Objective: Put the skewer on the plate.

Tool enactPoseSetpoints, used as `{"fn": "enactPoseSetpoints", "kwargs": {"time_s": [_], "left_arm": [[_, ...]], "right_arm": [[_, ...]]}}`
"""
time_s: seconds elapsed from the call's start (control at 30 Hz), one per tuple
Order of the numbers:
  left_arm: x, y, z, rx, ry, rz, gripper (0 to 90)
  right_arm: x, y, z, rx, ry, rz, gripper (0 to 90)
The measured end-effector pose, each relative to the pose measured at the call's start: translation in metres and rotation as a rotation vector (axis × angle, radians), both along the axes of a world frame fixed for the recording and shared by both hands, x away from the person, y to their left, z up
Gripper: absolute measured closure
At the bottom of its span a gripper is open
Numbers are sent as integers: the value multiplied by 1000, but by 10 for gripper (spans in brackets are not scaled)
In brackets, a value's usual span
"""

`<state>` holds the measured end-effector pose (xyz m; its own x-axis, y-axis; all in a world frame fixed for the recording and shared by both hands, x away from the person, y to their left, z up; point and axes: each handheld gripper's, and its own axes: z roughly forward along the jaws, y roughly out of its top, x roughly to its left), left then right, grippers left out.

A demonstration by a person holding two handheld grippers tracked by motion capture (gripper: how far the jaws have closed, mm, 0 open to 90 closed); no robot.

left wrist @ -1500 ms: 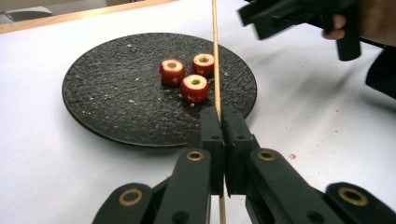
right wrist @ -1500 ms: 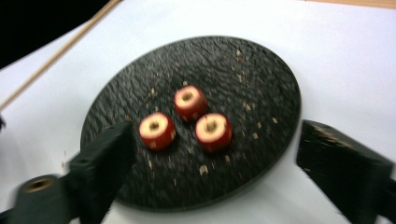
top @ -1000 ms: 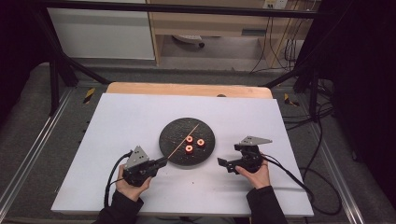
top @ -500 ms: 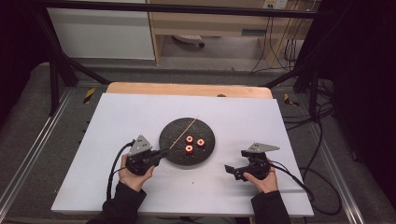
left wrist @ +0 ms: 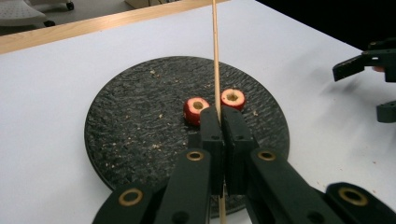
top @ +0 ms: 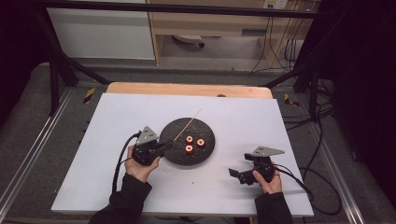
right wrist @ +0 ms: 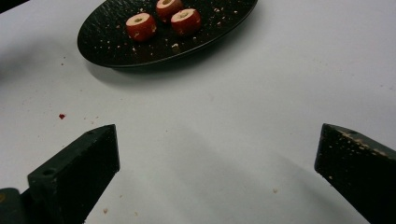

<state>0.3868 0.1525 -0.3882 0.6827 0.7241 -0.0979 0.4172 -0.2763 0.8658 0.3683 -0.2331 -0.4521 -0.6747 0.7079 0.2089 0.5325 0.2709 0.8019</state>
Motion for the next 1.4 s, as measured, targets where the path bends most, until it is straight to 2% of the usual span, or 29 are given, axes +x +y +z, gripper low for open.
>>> {"fn": "enactPoseSetpoints", "kwargs": {"time_s": [0.33, 0.73, 1.0, 1.4], "left_arm": [[17, -13, -3, 17, 13, 34, 882], [38, -28, -22, 93, 47, 75, 882], [42, -31, -31, 121, 61, 88, 882], [47, -35, -51, 159, 112, 113, 882]], "right_arm": [[-2, -3, -2, -7, -3, 2, 10], [-3, -4, -3, -5, 3, 4, 10], [-2, -4, -4, -9, 1, 8, 11], [-2, -3, -5, -13, 5, 8, 12]]}}
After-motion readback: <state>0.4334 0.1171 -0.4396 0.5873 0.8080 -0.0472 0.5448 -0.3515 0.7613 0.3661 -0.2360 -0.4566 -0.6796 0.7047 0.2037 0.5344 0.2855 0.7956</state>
